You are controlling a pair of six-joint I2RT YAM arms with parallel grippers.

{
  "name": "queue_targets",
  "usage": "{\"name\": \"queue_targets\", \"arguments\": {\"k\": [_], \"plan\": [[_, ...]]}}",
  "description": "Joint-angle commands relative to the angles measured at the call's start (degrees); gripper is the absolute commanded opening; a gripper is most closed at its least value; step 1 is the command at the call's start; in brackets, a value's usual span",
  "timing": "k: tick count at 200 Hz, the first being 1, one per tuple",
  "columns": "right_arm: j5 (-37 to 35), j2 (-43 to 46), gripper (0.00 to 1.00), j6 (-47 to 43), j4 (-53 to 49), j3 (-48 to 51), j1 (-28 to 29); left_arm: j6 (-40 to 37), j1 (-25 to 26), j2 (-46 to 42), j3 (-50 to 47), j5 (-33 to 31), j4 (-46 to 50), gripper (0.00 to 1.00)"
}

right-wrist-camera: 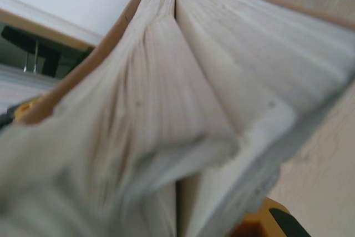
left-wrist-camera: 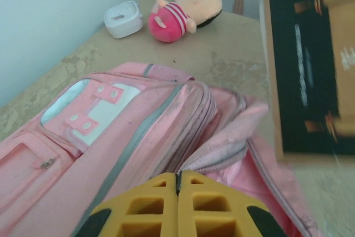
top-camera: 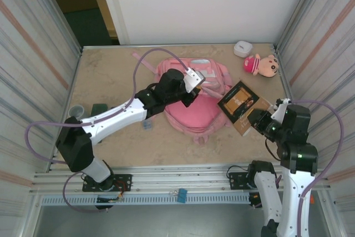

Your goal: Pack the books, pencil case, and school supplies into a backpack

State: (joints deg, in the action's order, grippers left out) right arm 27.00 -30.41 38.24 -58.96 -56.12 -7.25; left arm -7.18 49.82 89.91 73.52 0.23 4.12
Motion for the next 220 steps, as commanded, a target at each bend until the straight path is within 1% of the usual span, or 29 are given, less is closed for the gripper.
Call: {"name": "queue_targets", "arguments": {"k": [1, 19, 28, 40, 48, 56, 65, 89, 102, 116, 134, 141, 162, 180, 188, 207, 220], "plan": [[7.1, -0.2, 0.0, 1.4, -6.5, -2.3, 0.0, 2.8, -0.4, 0.5, 5.8, -2.1, -4.7, 0.0], [2.5, -1.9, 0.0, -2.6, -14.9, -7.6, 0.0, 2.3, -0.4, 2.5, 8.4, -3.5, -2.5, 0.0], [2.1, -2.9, 0.0, -4.0, -17.6, -9.7, 0.0, 2.5, -0.5, 3.0, 9.0, -3.5, -1.9, 0.0], [5.4, -4.1, 0.0, -4.7, -18.6, -9.5, 0.0, 3.5, -0.5, 3.0, 9.0, -2.7, -2.5, 0.0], [9.6, -4.7, 0.0, -4.0, -17.6, -7.9, 0.0, 4.3, -0.4, 2.9, 8.9, -1.8, -3.2, 0.0], [13.1, -4.6, 0.0, -1.9, -14.8, -5.4, 0.1, 5.2, -0.4, 2.7, 8.9, -1.1, -3.5, 0.0], [15.1, -3.1, 0.0, 1.3, -10.1, -2.4, 0.3, 5.9, -0.4, 2.5, 9.0, -0.6, -3.8, 0.0], [15.6, 2.9, 0.0, 14.1, 8.3, 7.6, 1.9, 6.3, -0.5, 2.4, 9.2, -0.7, -4.0, 0.0], [14.6, 5.0, 0.0, 21.0, 17.7, 13.7, 4.4, 6.6, -0.5, 2.4, 9.5, -0.2, -3.9, 0.0], [8.9, 6.0, 0.0, 25.4, 25.4, 18.1, 8.7, 7.1, -0.4, 2.4, 10.0, 0.7, -3.9, 0.0], [-0.4, 5.8, 0.0, 28.3, 35.2, 23.0, 16.3, 7.2, -0.5, 2.3, 10.2, 1.1, -3.5, 0.0], [-3.8, 5.1, 0.0, 31.0, 39.8, 25.2, 19.4, 7.2, -0.4, 2.2, 10.2, 1.0, -3.5, 0.0], [-12.6, 0.6, 0.0, 35.6, 56.2, 31.3, 27.5, 6.7, -0.4, 1.6, 9.4, 0.3, -3.2, 0.0], [-21.9, -3.4, 0.0, 38.4, 68.0, 35.4, 33.1, 6.3, -0.5, 1.1, 8.8, -0.4, -3.1, 0.0], [-26.6, -5.1, 0.0, 39.1, 71.2, 36.3, 35.3, 6.2, -0.5, 0.9, 8.6, -0.6, -3.2, 0.0], [-38.9, -10.0, 0.0, 39.3, 73.5, 35.8, 42.0, 5.9, -0.8, 1.5, 8.5, 0.7, -3.8, 0.0], [-44.1, -14.2, 0.0, 38.9, 79.0, 36.0, 45.1, 5.9, -0.9, 1.9, 8.9, 1.5, -3.3, 0.0]]}}
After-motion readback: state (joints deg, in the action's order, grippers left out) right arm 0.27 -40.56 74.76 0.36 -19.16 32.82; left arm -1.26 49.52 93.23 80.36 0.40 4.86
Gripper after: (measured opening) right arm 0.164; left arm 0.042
